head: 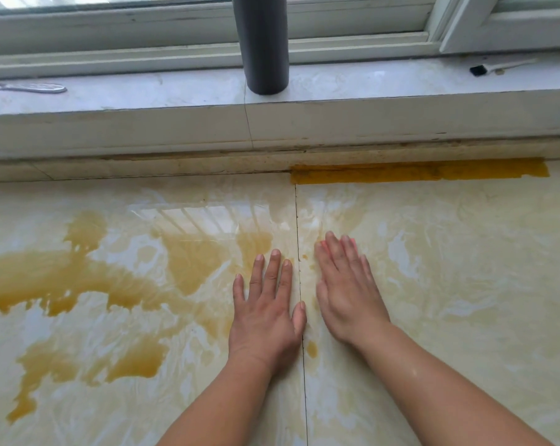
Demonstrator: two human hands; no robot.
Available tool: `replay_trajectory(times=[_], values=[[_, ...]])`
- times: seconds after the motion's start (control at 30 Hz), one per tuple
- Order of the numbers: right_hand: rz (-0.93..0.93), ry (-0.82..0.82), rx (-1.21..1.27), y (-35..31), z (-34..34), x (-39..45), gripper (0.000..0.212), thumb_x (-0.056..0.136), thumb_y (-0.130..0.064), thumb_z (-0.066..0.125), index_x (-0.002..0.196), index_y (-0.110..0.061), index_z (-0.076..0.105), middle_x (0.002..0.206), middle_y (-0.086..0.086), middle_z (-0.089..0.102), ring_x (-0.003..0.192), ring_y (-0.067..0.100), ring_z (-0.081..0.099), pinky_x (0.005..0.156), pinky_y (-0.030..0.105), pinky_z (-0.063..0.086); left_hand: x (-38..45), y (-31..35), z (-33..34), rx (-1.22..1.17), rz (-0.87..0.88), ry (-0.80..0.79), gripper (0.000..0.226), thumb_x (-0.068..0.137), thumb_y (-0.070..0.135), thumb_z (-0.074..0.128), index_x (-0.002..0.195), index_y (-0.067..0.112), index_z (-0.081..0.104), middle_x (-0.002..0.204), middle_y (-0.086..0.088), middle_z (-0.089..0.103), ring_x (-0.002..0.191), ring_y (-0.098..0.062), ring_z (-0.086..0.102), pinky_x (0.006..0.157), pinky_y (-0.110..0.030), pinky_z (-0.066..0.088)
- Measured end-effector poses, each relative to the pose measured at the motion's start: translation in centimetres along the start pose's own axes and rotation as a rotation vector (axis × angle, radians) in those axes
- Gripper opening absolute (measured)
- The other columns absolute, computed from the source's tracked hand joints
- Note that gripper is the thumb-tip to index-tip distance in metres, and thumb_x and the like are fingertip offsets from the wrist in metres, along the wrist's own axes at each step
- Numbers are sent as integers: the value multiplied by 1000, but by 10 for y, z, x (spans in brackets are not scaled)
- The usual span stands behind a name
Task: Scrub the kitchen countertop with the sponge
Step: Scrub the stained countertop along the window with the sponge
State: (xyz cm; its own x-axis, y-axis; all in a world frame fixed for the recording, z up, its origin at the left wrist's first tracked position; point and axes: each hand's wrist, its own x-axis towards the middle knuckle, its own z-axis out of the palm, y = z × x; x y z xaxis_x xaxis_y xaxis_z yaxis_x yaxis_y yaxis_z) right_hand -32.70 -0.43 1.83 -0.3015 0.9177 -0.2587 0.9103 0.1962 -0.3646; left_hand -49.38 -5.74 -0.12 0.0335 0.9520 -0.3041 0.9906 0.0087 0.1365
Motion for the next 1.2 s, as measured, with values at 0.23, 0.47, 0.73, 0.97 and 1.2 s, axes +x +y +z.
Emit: replay_trajectory(times=[0.23, 0.47, 0.73, 0.97, 1.2], values=[[-37, 21, -8, -16, -14, 53, 65, 106, -33, 26, 164, -27, -3, 170, -7, -19, 154, 17, -26, 125, 38, -14, 0, -1, 3, 16, -1, 10, 74, 98, 58, 2, 159, 26, -27, 163, 5, -46, 150, -20, -42, 126, -58, -12], [-144, -4, -88, -7, -6, 30, 63, 105, -38, 16, 162, -33, -7, 168, -13, -23, 151, 10, -32, 120, 33, -19, 0, -1, 5, 2, 8, 36, 75, 100, 58, 7, 161, 26, -21, 164, 6, -43, 153, -21, -38, 124, -57, -14], [-11, 75, -37, -8, -28, 87, 65, 103, -27, 30, 164, -25, 4, 172, -6, -8, 157, 19, -15, 127, 42, -5, 0, -1, 5, 9, 3, 40, 75, 100, 58, 7, 160, 26, -24, 165, 6, -42, 153, -21, -38, 125, -58, -11], [18, 53, -62, 18, -13, 26, 65, 105, -33, 22, 163, -33, -6, 167, -15, -25, 151, 9, -30, 122, 36, -15, -1, 0, 4, -10, 6, 49, 76, 101, 57, 12, 164, 25, -15, 168, 6, -37, 155, -21, -32, 124, -57, -11], [105, 70, -14, 10, -39, 85, 62, 106, -31, 24, 164, -24, 1, 171, -6, -13, 156, 19, -19, 127, 43, -6, 0, -2, 6, -15, 1, 66, 75, 102, 57, 12, 164, 26, -14, 168, 7, -35, 156, -19, -31, 126, -57, -9]])
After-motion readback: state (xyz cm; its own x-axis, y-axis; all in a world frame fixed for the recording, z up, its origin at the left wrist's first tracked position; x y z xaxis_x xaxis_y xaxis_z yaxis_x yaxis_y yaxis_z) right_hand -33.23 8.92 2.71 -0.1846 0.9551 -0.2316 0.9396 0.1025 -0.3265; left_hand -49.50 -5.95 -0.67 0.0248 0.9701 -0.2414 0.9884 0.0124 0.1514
